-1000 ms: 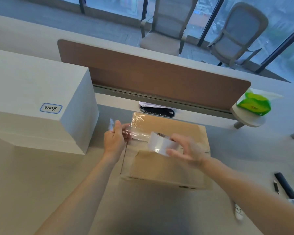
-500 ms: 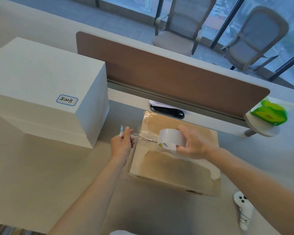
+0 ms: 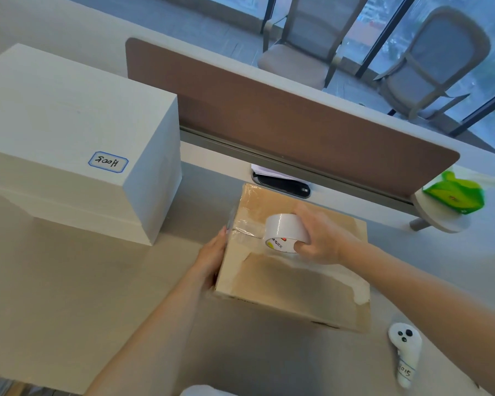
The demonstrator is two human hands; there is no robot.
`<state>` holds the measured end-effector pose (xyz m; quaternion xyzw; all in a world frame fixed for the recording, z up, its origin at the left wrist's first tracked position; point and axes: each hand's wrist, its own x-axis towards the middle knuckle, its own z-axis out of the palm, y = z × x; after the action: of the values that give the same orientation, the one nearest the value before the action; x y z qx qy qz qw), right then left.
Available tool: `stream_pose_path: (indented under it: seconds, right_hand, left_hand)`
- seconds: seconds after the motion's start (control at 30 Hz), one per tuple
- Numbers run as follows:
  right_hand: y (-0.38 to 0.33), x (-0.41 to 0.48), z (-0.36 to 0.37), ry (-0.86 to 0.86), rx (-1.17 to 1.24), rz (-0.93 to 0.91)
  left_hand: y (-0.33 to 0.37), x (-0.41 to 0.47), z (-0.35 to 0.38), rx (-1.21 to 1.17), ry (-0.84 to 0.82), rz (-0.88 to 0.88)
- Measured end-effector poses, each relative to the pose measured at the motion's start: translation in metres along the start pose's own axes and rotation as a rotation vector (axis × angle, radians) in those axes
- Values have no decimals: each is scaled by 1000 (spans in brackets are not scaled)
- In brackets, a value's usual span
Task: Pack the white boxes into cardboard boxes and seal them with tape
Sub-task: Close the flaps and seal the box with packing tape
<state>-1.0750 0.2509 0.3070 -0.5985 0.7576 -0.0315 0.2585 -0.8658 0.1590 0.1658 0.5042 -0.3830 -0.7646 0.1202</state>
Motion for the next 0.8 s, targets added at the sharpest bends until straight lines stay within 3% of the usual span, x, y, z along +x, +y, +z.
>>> stream_pose_path:
  seconds: [0.07, 0.17, 0.23, 0.27, 0.33, 0.4, 0.47, 0.8]
  right_hand:
    - [0, -2, 1, -1, 11, 8]
    - [0, -3, 2, 0, 22, 16]
    - [0, -2, 2, 2, 23, 20]
    - [0, -2, 2, 2, 20, 19]
    - [0, -2, 1, 1, 20, 25]
    - [-2, -1, 1, 1, 12, 34]
    - [-4, 0, -1, -6, -14, 31]
    - [21, -29, -29, -67, -215, 96]
  left_hand:
    - [-15, 5, -8, 41, 8, -18]
    - [-19, 9, -16, 324, 246, 58]
    - [-3, -1, -18, 282, 320, 183]
    - [6, -6, -17, 141, 252, 241]
    - [20, -14, -13, -69, -86, 248]
    - [27, -19, -9, 141, -366, 263]
    - [23, -19, -6, 322, -383, 246]
    - [31, -24, -4, 257, -344, 165]
